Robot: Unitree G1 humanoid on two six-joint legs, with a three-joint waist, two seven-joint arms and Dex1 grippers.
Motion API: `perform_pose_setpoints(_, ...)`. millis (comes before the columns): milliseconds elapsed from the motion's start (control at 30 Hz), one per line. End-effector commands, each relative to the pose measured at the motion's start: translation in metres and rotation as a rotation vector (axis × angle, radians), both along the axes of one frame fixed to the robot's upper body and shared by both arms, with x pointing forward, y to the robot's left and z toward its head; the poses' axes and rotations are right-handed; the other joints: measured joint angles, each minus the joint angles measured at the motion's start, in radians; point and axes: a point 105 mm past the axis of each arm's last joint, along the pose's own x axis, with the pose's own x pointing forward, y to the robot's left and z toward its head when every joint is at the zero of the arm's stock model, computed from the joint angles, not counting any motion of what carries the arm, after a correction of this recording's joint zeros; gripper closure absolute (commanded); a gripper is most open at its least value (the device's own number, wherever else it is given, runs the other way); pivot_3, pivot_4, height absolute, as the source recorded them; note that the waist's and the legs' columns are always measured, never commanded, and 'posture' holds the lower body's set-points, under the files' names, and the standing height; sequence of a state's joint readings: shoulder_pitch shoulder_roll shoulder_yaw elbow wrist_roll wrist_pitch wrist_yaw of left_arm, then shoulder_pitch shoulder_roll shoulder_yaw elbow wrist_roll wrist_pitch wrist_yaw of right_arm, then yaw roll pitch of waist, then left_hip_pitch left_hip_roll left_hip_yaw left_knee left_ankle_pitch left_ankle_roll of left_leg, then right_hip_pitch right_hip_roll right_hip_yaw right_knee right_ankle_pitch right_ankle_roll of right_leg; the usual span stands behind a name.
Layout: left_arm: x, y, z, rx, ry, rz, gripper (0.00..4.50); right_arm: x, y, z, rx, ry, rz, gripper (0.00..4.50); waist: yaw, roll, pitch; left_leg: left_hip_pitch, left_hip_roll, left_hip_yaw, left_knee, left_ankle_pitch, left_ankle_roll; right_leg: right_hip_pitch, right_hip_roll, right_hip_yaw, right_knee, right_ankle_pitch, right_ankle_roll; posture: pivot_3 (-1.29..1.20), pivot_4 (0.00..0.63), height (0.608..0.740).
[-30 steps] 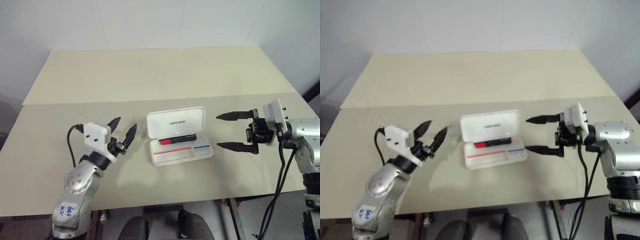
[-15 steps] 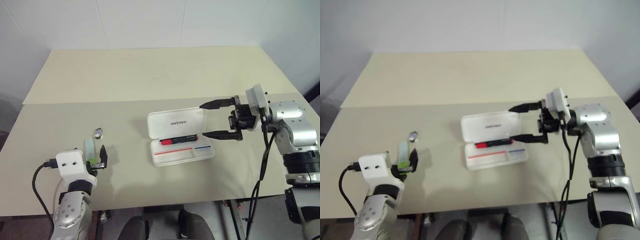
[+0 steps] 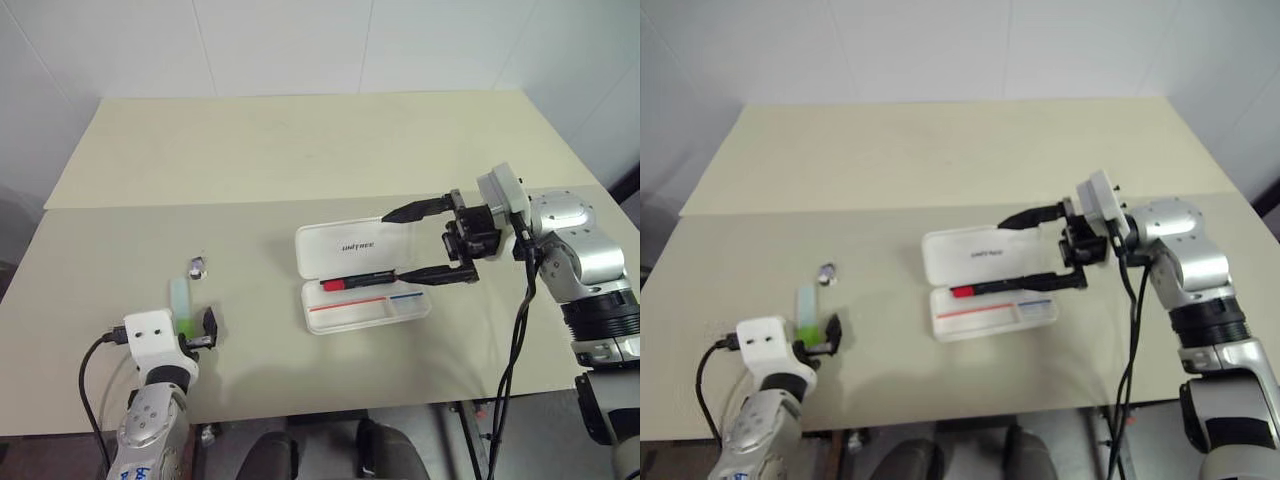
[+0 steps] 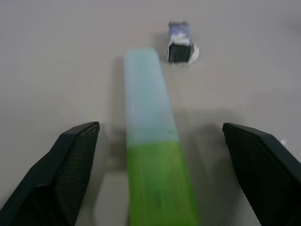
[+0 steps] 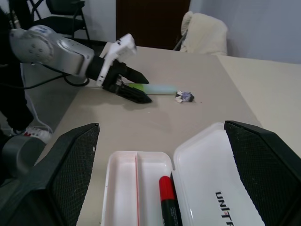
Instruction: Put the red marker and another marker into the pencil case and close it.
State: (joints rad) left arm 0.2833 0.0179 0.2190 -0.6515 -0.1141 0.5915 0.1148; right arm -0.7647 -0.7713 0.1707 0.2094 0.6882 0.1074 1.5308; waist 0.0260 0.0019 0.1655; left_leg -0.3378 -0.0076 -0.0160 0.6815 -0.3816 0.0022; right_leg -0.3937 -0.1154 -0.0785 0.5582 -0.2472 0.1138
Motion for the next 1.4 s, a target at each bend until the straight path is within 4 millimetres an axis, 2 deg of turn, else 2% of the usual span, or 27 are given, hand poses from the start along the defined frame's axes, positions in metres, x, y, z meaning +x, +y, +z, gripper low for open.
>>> perform_pose_setpoints(33,0.003,-0.001,-0.003,-0.011,0.009,0.000,0.20,-0.012,-0.002,0.007,-0.019,-0.028,0.092,0.00,0.000,0.000,0.000,0.000,0.000,0.000,0.000,0.000,0.000,0.000,0.000,0.000,0.000,0.000,0.000,0.00,0.150,0.740)
perform_pose_setpoints(100,0.004,-0.002,-0.004,-0.021,0.007,-0.005,0.65,-0.012,-0.003,0.007,-0.017,-0.030,0.092,0.00,0.000,0.000,0.000,0.000,0.000,0.001,0.000,0.000,0.000,0.000,0.000,0.000,0.000,0.000,0.000,0.00,0.150,0.740)
perform_pose_setpoints(367,0.001,-0.003,-0.004,-0.020,0.021,-0.013,3.30,-0.012,-0.005,0.008,-0.004,-0.038,0.081,0.00,0.000,0.000,0.000,0.001,0.000,0.001,0.000,0.000,0.000,0.000,-0.001,0.000,0.000,0.000,0.000,0.00,0.150,0.740)
perform_pose_setpoints(500,0.004,-0.002,0.008,-0.027,-0.058,-0.002,3.35,-0.011,-0.007,0.007,-0.005,-0.039,0.072,0.00,0.000,0.000,0.000,0.001,0.000,0.001,0.000,0.000,-0.001,0.000,-0.001,0.000,0.000,0.000,0.000,0.00,0.150,0.740)
perform_pose_setpoints(567,0.005,0.008,0.051,0.051,-0.287,0.036,3.35,-0.008,-0.009,0.006,-0.003,-0.042,0.052,0.00,0.000,-0.001,0.000,0.001,0.000,0.001,0.000,0.000,-0.001,0.000,-0.001,0.000,0.000,0.000,0.000,0.00,0.150,0.740)
perform_pose_setpoints(633,0.001,0.013,0.074,0.109,-0.408,0.058,3.35,-0.006,-0.011,0.005,0.001,-0.044,0.035,0.00,0.000,-0.001,0.001,0.000,0.001,0.000,0.000,0.000,-0.001,0.000,-0.001,0.000,-0.001,0.000,0.000,0.00,0.150,0.740)
perform_pose_setpoints(767,0.001,0.018,0.088,0.139,-0.488,0.055,3.35,0.000,-0.017,0.005,0.019,-0.053,-0.016,0.00,-0.001,-0.001,0.000,0.000,0.002,0.001,0.000,-0.001,-0.002,0.000,-0.001,0.000,-0.001,0.000,0.000,0.00,0.150,0.740)
perform_pose_setpoints(867,0.006,0.016,0.100,0.086,-0.559,-0.005,3.35,0.004,-0.026,0.004,0.021,-0.060,-0.067,0.00,0.001,-0.001,0.000,0.000,0.002,0.001,0.000,-0.001,-0.002,0.000,0.000,-0.002,-0.001,0.000,0.000,0.00,0.150,0.740)
perform_pose_setpoints(1000,0.021,-0.022,0.117,0.068,-0.624,-0.338,3.35,0.010,-0.045,0.004,0.022,-0.084,-0.178,0.00,0.001,-0.001,0.000,0.000,0.001,0.002,0.001,-0.001,-0.001,0.000,0.001,-0.003,0.000,0.000,0.000,0.00,0.150,0.740)
perform_pose_setpoints(1200,0.033,-0.060,0.136,0.112,-0.679,-0.733,3.35,0.005,-0.068,0.002,0.018,-0.105,-0.291,0.00,0.000,0.000,0.001,0.001,0.001,0.003,0.001,-0.001,-0.001,0.000,0.001,-0.008,0.000,0.000,0.000,0.00,0.150,0.740)
perform_pose_setpoints(1267,0.034,-0.077,0.139,0.163,-0.673,-0.928,3.35,0.002,-0.075,0.001,0.017,-0.111,-0.332,0.00,-0.001,0.000,0.001,0.001,0.002,0.003,0.001,-0.001,-0.001,0.000,0.001,-0.014,0.001,0.000,0.000,0.00,0.150,0.740)
perform_pose_setpoints(1400,0.035,-0.096,0.140,0.213,-0.648,-1.176,3.35,-0.005,-0.088,-0.001,0.011,-0.112,-0.390,0.00,-0.001,0.001,0.000,0.001,0.003,0.008,0.002,0.000,-0.001,0.000,0.000,-0.023,0.001,0.000,0.000,0.00,0.150,0.740)
